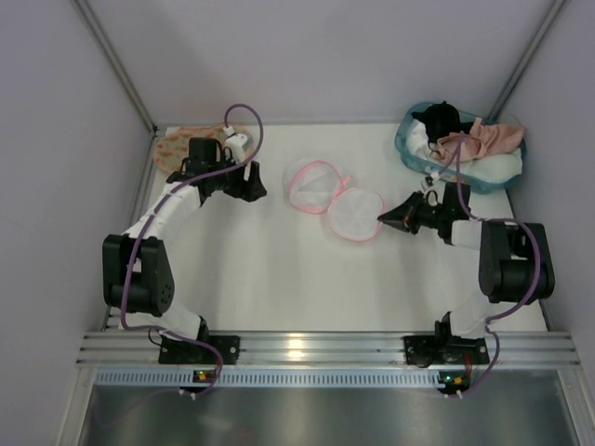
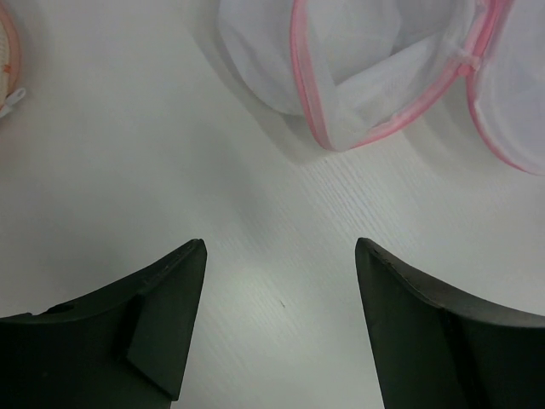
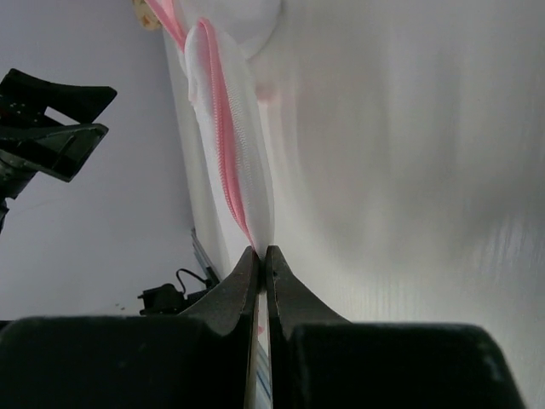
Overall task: Place the bra in the laundry bag and zip it closed
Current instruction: Open the laundry bag at the center of the board.
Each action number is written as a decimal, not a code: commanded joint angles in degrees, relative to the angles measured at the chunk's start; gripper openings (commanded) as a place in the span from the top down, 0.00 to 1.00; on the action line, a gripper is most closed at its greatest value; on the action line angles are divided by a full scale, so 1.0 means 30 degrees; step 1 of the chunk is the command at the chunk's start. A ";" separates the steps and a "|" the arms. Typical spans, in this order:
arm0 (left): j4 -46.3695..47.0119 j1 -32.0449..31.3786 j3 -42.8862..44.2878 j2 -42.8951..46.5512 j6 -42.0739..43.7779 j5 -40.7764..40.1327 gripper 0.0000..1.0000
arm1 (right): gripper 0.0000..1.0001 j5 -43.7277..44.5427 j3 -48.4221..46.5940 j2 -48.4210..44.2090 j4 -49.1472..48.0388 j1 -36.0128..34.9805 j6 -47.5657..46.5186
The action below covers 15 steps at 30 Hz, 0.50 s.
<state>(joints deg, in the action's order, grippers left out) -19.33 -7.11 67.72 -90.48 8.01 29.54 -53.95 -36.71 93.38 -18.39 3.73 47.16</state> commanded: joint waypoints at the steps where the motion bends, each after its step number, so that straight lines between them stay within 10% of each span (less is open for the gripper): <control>1: 0.0935 -0.0031 -0.0220 0.1094 -0.0882 0.0876 0.24 | 1.00 0.0493 -0.0944 0.0423 -0.0259 -0.0568 -0.1301; 10: 0.1200 -0.0089 -0.1362 0.2999 -0.1323 0.0204 0.22 | 0.87 0.5323 -0.5456 0.0103 0.7824 0.0368 -0.8331; 15: 0.1229 -0.0469 -0.1773 0.3937 -0.1148 -0.1612 0.22 | 0.45 0.7113 -0.7712 -0.0101 0.9675 0.0457 -1.0532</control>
<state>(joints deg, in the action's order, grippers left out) -18.61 -7.60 63.26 -81.49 4.71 27.97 -37.89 -55.55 95.53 5.37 4.71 22.72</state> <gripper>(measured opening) 0.776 0.516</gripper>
